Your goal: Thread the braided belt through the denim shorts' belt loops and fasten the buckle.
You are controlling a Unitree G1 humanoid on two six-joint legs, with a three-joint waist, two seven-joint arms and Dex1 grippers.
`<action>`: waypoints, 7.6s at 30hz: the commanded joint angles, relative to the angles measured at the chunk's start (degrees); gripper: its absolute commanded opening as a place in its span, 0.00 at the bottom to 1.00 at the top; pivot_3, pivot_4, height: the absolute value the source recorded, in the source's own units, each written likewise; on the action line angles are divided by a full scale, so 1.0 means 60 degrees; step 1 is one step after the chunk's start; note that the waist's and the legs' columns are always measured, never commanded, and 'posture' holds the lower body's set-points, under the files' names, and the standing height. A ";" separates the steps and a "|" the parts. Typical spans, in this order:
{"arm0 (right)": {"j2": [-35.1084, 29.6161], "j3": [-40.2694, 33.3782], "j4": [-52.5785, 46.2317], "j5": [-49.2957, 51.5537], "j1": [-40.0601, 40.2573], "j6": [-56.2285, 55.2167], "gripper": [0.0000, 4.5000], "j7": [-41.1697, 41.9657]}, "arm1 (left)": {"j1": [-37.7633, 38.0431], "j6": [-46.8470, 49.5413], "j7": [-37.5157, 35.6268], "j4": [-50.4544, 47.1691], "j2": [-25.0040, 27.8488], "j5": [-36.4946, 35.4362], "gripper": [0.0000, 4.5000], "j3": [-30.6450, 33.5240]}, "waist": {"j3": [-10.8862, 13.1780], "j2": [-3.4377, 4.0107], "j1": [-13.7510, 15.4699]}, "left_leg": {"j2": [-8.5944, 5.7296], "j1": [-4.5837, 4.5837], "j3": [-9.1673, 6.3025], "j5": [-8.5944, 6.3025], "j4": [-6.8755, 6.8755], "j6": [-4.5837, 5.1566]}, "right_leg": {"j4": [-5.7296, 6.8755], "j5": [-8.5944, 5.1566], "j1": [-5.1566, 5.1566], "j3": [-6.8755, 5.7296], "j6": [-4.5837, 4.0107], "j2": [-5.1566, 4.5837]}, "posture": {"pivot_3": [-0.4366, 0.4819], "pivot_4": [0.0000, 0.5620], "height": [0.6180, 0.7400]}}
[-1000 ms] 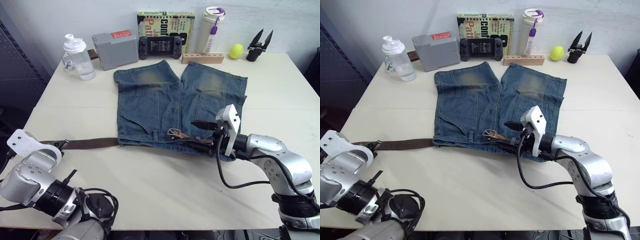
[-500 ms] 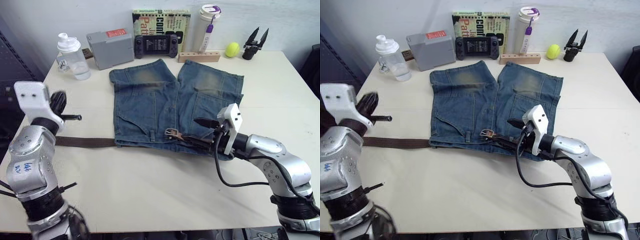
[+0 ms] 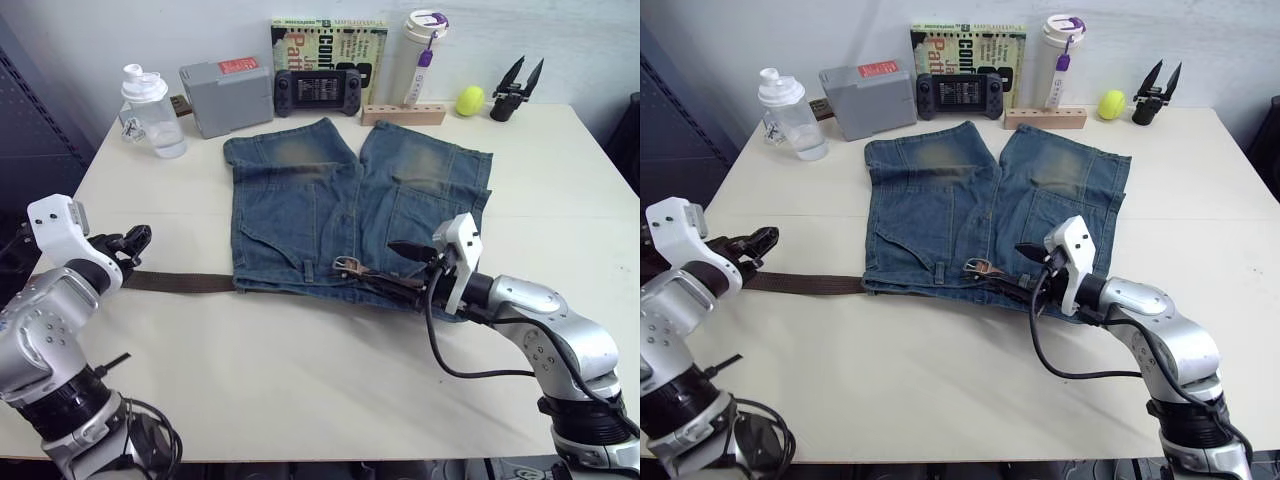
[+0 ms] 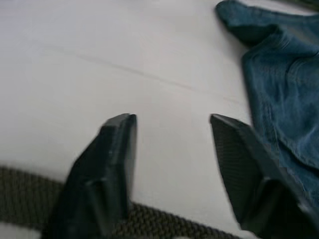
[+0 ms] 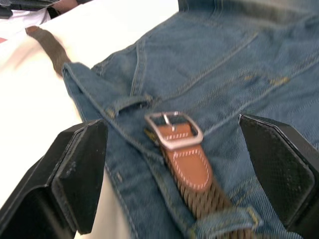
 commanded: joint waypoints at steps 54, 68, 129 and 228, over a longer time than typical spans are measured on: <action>0.0623 0.0173 -0.0077 -0.0259 -0.0099 -0.0597 1.00 -0.0128 | 0.0391 0.0468 -0.2029 0.1363 0.3972 0.1049 0.99 -0.2905 | 0.0015 0.0004 -0.0038 | 0.0024 0.0018 0.0051 -0.0007 -0.0014 -0.0023 | 0.0019 -0.0010 -0.0034 0.0069 -0.0017 0.0038 | 0.48 0.27 0.88; 0.0305 0.0095 -0.0156 -0.0345 0.0148 -0.0708 1.00 -0.0056 | 0.1080 0.0937 -0.2615 0.1542 0.3332 0.0579 0.99 -0.0896 | 0.0021 0.0006 -0.0081 | 0.0032 0.0015 0.0147 -0.0009 -0.0020 -0.0025 | 0.0016 -0.0011 -0.0041 0.0076 -0.0018 0.0051 | 0.48 0.27 0.88; 0.0410 0.0080 -0.0112 -0.0485 0.0004 -0.0881 1.00 -0.0456 | 0.0002 -0.2521 -0.0376 0.5411 0.0427 0.0535 0.18 -0.5046 | -0.0151 0.0257 0.0486 | -0.0008 0.0185 0.0099 0.0009 -0.0035 -0.0033 | 0.0017 -0.0012 0.0128 0.0203 -0.0011 0.0056 | 0.48 0.27 0.88; 0.2200 0.2893 -0.0155 -1.0666 -0.0520 -0.3859 0.00 -0.3005 | 0.1537 -0.9396 -0.5805 0.3573 0.4191 -0.5117 0.89 -0.4510 | -0.0047 0.0086 -0.0273 | 0.0013 0.0024 0.0135 0.0019 -0.0127 -0.0007 | -0.0063 -0.0002 -0.0045 0.0174 0.0006 0.0079 | 0.48 0.27 0.88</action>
